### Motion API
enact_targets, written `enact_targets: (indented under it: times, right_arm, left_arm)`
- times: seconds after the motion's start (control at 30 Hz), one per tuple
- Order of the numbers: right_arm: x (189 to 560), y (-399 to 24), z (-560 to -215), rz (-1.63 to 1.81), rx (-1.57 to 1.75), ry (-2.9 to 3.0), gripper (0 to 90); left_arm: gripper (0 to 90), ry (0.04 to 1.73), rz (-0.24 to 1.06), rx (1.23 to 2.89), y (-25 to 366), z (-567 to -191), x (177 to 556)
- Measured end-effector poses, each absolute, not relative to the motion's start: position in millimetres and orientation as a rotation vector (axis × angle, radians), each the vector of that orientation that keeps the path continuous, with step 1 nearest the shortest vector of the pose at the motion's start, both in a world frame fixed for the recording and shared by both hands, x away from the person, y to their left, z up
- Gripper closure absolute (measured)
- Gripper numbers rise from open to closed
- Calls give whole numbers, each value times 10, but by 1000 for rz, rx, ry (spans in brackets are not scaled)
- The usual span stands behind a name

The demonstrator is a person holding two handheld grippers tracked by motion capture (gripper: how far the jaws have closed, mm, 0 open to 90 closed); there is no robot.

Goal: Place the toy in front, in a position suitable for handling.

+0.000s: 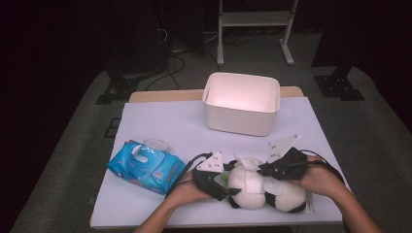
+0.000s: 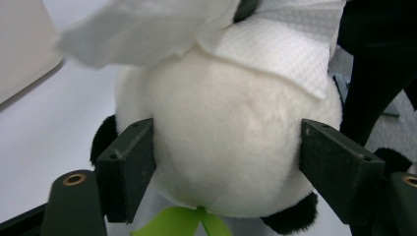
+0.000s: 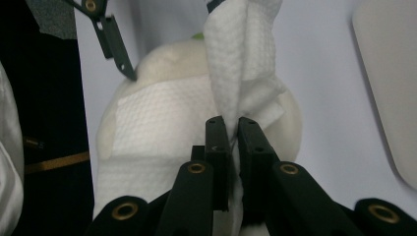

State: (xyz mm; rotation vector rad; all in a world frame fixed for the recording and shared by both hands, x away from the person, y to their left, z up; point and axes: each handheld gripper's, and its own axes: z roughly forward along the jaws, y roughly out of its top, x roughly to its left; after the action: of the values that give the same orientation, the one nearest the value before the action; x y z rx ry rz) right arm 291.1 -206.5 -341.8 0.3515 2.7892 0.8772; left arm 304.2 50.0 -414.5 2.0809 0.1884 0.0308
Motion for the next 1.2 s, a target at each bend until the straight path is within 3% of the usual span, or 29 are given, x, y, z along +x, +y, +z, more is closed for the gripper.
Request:
enact_targets:
  times: [0.17, 0.5, 0.87, 1.2]
  right_arm:
    - [2915, -2034, -3383, 843, 330, 2787, 835]
    - [3213, -1552, -3416, 823, 301, 2837, 836]
    - [3334, -1917, -3419, 883, 450, 2848, 836]
    - [3276, -1757, -3411, 900, 396, 2825, 835]
  left_arm:
    - [234, 175, 24, 2096, 486, -4153, 3051]
    - [242, 167, 49, 2096, 480, -4154, 3029]
    - [254, 148, 66, 2090, 466, -4151, 3011]
    - [253, 131, 91, 2105, 458, -4141, 2991]
